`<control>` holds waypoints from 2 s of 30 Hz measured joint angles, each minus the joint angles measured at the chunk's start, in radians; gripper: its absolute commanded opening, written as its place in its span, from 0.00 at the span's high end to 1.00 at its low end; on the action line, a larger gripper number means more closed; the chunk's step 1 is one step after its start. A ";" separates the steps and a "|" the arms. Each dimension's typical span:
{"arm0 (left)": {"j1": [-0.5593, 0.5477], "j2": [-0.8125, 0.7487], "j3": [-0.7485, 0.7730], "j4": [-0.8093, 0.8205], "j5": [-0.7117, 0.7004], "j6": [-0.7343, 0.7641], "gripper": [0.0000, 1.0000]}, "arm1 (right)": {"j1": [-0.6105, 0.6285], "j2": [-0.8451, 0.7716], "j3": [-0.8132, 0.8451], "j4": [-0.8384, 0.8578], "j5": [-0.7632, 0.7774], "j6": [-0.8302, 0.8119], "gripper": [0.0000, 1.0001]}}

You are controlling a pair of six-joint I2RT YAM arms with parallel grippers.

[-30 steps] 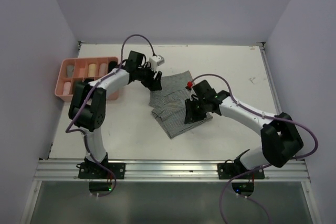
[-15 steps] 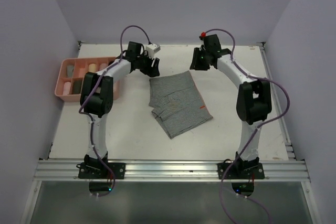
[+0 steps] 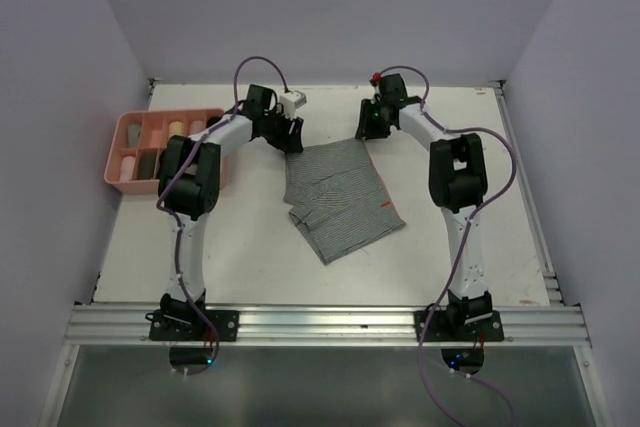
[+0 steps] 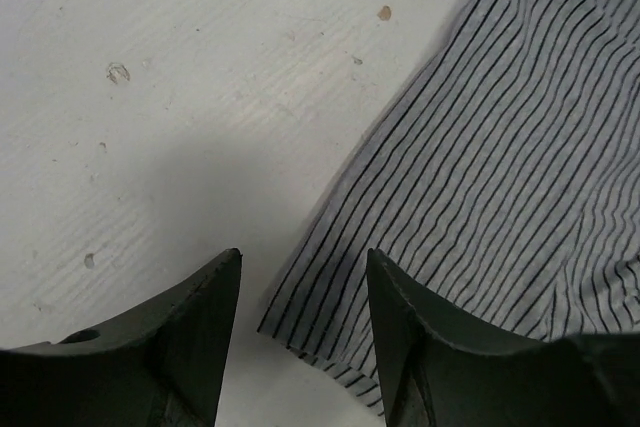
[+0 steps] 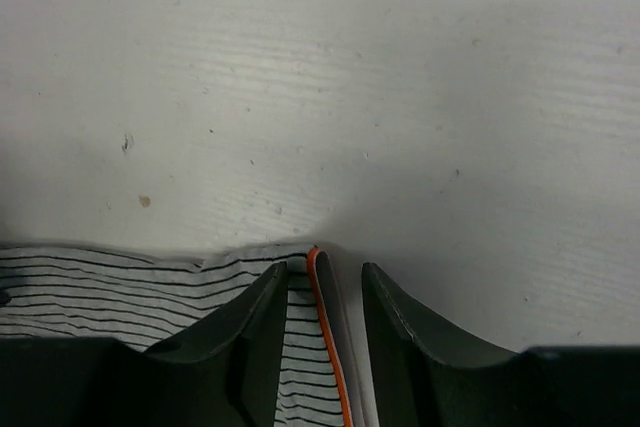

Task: Roll the underwear
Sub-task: Fold the underwear

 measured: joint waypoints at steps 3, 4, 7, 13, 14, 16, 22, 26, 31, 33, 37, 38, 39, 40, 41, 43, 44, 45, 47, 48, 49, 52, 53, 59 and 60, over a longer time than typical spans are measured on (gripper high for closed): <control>-0.001 0.055 0.056 -0.008 0.012 0.004 0.51 | -0.011 -0.055 -0.116 0.069 -0.027 -0.002 0.78; -0.002 0.065 0.073 -0.011 0.013 0.005 0.53 | -0.016 -0.074 -0.152 0.083 -0.032 -0.001 0.83; -0.003 0.099 0.122 -0.022 0.027 0.007 0.60 | -0.034 -0.119 -0.247 0.128 -0.061 0.010 0.98; -0.003 0.149 0.188 -0.032 0.103 0.009 0.57 | -0.059 -0.281 -0.512 0.209 -0.073 0.059 1.00; -0.003 0.151 0.193 -0.033 0.111 0.010 0.53 | -0.060 -0.317 -0.571 0.226 -0.072 0.071 1.00; -0.005 0.153 0.194 -0.035 0.133 0.016 0.50 | -0.060 -0.396 -0.684 0.239 -0.074 0.095 0.93; -0.008 0.153 0.192 -0.034 0.157 0.035 0.48 | -0.060 -0.489 -0.759 0.193 -0.044 0.105 0.66; -0.007 0.153 0.192 -0.050 0.186 0.063 0.44 | -0.070 -0.418 -0.610 0.148 -0.040 0.058 0.60; -0.006 0.151 0.192 -0.109 0.256 0.119 0.43 | -0.082 -0.317 -0.490 0.123 -0.071 -0.033 0.58; -0.006 0.151 0.192 -0.130 0.280 0.138 0.42 | -0.084 -0.298 -0.486 0.097 -0.100 -0.067 0.58; -0.006 0.151 0.192 -0.169 0.317 0.163 0.42 | -0.089 -0.285 -0.467 0.047 -0.165 -0.144 0.58; -0.006 0.150 0.192 -0.178 0.325 0.167 0.43 | -0.090 -0.283 -0.467 0.041 -0.184 -0.161 0.58; -0.006 0.151 0.192 -0.182 0.330 0.170 0.43 | -0.090 -0.283 -0.467 0.037 -0.192 -0.175 0.58; -0.006 0.151 0.192 -0.189 0.336 0.175 0.43 | -0.093 -0.283 -0.467 0.030 -0.204 -0.187 0.58; -0.006 0.150 0.191 -0.193 0.341 0.177 0.43 | -0.095 -0.283 -0.467 0.022 -0.215 -0.200 0.58; -0.006 0.150 0.188 -0.201 0.352 0.183 0.44 | -0.100 -0.281 -0.465 0.005 -0.239 -0.219 0.58; -0.006 0.150 0.186 -0.203 0.356 0.184 0.45 | -0.104 -0.280 -0.463 -0.002 -0.249 -0.226 0.58; -0.006 0.149 0.183 -0.204 0.361 0.185 0.45 | -0.110 -0.279 -0.463 -0.008 -0.262 -0.233 0.58; -0.006 0.149 0.180 -0.208 0.369 0.187 0.47 | -0.125 -0.276 -0.463 -0.021 -0.285 -0.243 0.60; -0.006 0.149 0.180 -0.210 0.372 0.188 0.48 | -0.134 -0.274 -0.463 -0.027 -0.299 -0.248 0.60; -0.006 0.149 0.179 -0.212 0.374 0.189 0.48 | -0.145 -0.272 -0.463 -0.032 -0.316 -0.253 0.60; -0.006 0.149 0.177 -0.216 0.381 0.190 0.50 | -0.183 -0.263 -0.463 -0.048 -0.373 -0.260 0.60; -0.006 0.149 0.177 -0.217 0.382 0.189 0.51 | -0.192 -0.261 -0.463 -0.052 -0.390 -0.267 0.61; -0.006 0.150 0.177 -0.223 0.383 0.181 0.55 | -0.214 -0.250 -0.475 -0.048 -0.464 -0.296 0.61; -0.006 0.151 0.177 -0.223 0.384 0.181 0.55 | -0.214 -0.248 -0.478 -0.047 -0.477 -0.297 0.61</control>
